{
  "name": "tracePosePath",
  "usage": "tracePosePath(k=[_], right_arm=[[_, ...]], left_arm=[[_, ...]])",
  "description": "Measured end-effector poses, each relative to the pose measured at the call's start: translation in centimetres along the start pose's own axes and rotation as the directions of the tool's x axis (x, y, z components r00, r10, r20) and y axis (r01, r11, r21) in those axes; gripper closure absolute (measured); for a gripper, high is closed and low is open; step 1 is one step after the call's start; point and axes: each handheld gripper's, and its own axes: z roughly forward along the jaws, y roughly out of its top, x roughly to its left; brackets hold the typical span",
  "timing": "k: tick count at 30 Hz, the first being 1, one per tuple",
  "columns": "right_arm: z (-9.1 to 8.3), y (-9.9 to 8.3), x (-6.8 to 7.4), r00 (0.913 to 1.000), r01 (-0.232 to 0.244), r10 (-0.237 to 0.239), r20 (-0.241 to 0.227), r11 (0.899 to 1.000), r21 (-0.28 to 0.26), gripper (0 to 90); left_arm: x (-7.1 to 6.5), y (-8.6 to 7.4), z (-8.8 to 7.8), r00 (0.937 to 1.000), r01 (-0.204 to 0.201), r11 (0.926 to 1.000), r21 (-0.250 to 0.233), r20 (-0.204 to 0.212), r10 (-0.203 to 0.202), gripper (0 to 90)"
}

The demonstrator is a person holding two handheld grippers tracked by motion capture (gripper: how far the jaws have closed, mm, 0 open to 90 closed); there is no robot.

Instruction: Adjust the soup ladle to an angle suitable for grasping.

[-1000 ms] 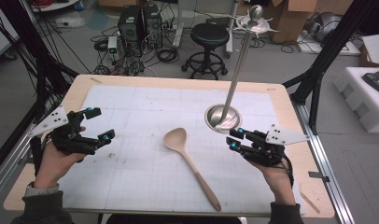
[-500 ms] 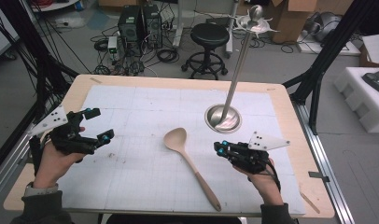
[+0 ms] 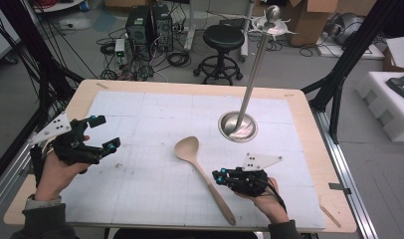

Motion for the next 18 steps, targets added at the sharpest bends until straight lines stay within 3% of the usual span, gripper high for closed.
tracePosePath(k=[9, 18], right_arm=[[1.2, -1.4, 0.4, 0.9979, -0.063, 0.064, -0.009, 0.996, 0.061, 90.0], [2.8, -2.5, 1.4, 0.9976, -0.051, 0.058, -0.036, 0.984, 0.171, 90.0]], left_arm=[[-0.1, -0.2, 0.2, 0.9999, -0.008, 0.9997, 0.023, -0.012, 0.009, 2.6], [0.0, -0.2, 0.3, 0.9999, -0.006, 0.9996, 0.027, -0.011, 0.006, 2.6]])
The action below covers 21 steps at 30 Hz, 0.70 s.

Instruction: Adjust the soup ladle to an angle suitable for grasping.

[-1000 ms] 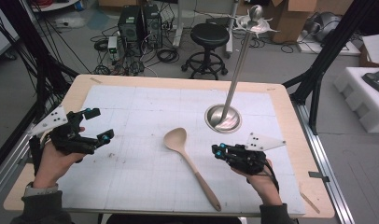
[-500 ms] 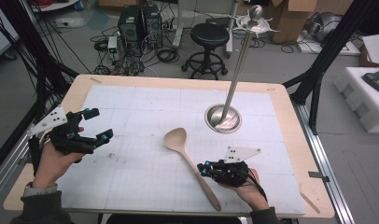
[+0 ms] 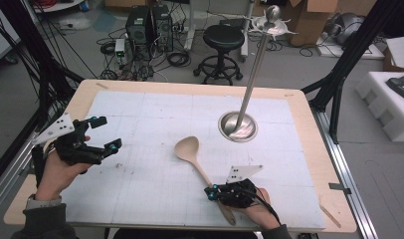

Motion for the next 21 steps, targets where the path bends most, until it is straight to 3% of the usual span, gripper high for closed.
tracePosePath(k=[8, 21], right_arm=[[0.4, -0.7, 0.4, 0.9996, -0.027, 0.027, 0.006, 0.998, 0.053, 90.0], [0.3, -1.3, 1.9, 0.9998, -0.001, -0.001, 0.019, 0.994, 0.109, 90.0]], left_arm=[[0.1, 0.0, 0.0, 1.0000, 0.000, 1.0000, 0.003, -0.001, 0.000, 2.6], [0.0, -0.1, 0.1, 1.0000, 0.003, 0.9999, 0.011, 0.003, -0.003, 2.6]])
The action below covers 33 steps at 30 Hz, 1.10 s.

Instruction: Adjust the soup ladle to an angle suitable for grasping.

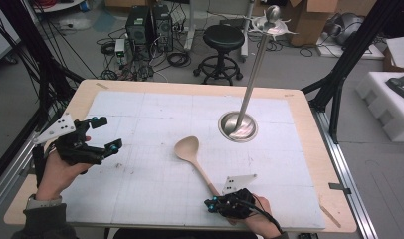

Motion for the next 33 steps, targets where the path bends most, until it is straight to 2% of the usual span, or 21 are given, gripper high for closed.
tracePosePath(k=[3, 6, 10, 14, 18, 21, 26, 28, 29, 33], right_arm=[[-0.3, -0.3, 0.2, 0.9999, -0.017, 0.017, 0.004, 1.000, 0.007, 90.0], [-0.4, -0.5, 0.4, 1.0000, -0.005, 0.005, 0.007, 1.000, 0.004, 90.0], [-0.5, -0.7, 1.0, 0.9998, -0.008, 0.008, 0.020, 1.000, 0.025, 90.0], [-0.5, -0.6, 1.6, 0.9966, 0.033, -0.037, 0.073, 0.998, 0.052, 90.0], [-0.7, -0.4, 2.0, 0.9913, 0.054, -0.063, 0.115, 0.995, 0.079, 90.0], [-0.9, -0.5, 2.0, 0.9943, 0.028, -0.037, 0.100, 0.996, 0.084, 90.0], [-1.6, -0.9, 1.8, 0.9924, 0.025, -0.033, 0.119, 0.997, 0.070, 90.0], [-2.1, -1.1, 1.5, 0.9910, 0.001, -0.008, 0.133, 0.998, 0.057, 90.0], [-2.3, -1.2, 1.3, 0.9921, -0.015, 0.009, 0.125, 0.999, 0.049, 90.0], [-2.2, -1.3, 1.5, 0.9912, 0.013, -0.020, 0.131, 0.998, 0.056, 90.0]], left_arm=[[0.0, 0.0, 0.0, 1.0000, 0.001, 1.0000, 0.001, 0.000, -0.001, 2.6], [0.0, 0.0, 0.0, 1.0000, -0.001, 1.0000, 0.002, 0.000, 0.001, 2.6], [0.1, 0.0, 0.0, 1.0000, 0.000, 1.0000, 0.005, -0.003, 0.000, 2.6], [0.1, 0.0, -0.1, 1.0000, 0.001, 1.0000, 0.002, -0.003, -0.001, 2.6], [0.1, -0.1, -0.1, 1.0000, -0.001, 1.0000, 0.007, -0.002, 0.001, 2.6], [0.2, -0.1, -0.1, 1.0000, 0.003, 1.0000, 0.009, -0.004, -0.003, 2.6], [0.3, -0.2, -0.1, 0.9999, 0.010, 0.9999, 0.004, -0.005, -0.010, 2.6], [0.3, -0.3, -0.1, 0.9999, 0.011, 0.9999, 0.008, -0.005, -0.011, 2.6], [0.3, -0.3, 0.0, 0.9999, 0.010, 0.9999, 0.011, -0.004, -0.010, 2.6], [0.3, -0.3, 0.0, 0.9999, 0.011, 0.9999, 0.012, -0.005, -0.011, 2.6]])
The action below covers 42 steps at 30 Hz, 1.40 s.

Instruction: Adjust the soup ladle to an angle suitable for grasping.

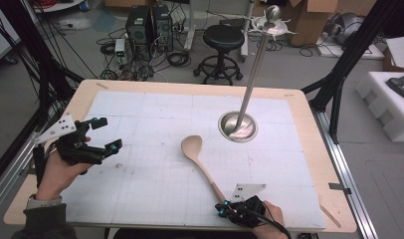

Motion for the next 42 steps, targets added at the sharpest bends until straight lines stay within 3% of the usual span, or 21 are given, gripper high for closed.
tracePosePath(k=[4, 9, 26, 36, 42], right_arm=[[-0.1, 0.0, -0.2, 1.0000, 0.004, -0.004, 0.007, 1.000, -0.001, 90.0], [-0.1, 0.1, -0.1, 0.9978, 0.045, -0.046, 0.048, 0.999, 0.023, 90.0], [-0.9, -0.5, -2.4, 0.9929, 0.008, -0.006, 0.119, 1.000, -0.010, 90.0], [-1.2, -0.6, -3.5, 0.9823, 0.030, -0.026, 0.186, 0.999, -0.020, 90.0], [-1.3, -0.7, -4.0, 0.9812, 0.025, -0.017, 0.192, 0.999, -0.039, 90.0]], left_arm=[[0.1, 0.0, -0.1, 1.0000, 0.001, 1.0000, -0.004, -0.001, -0.001, 2.6], [0.1, -0.1, 0.0, 1.0000, 0.004, 1.0000, -0.001, -0.003, -0.004, 2.6], [0.1, -0.2, 0.2, 1.0000, 0.001, 1.0000, 0.008, 0.003, -0.001, 2.6], [0.0, -0.2, 0.3, 1.0000, 0.001, 0.9999, 0.011, 0.002, -0.001, 2.6], [0.0, -0.3, 0.4, 1.0000, 0.000, 0.9998, 0.017, 0.004, 0.000, 2.6]])
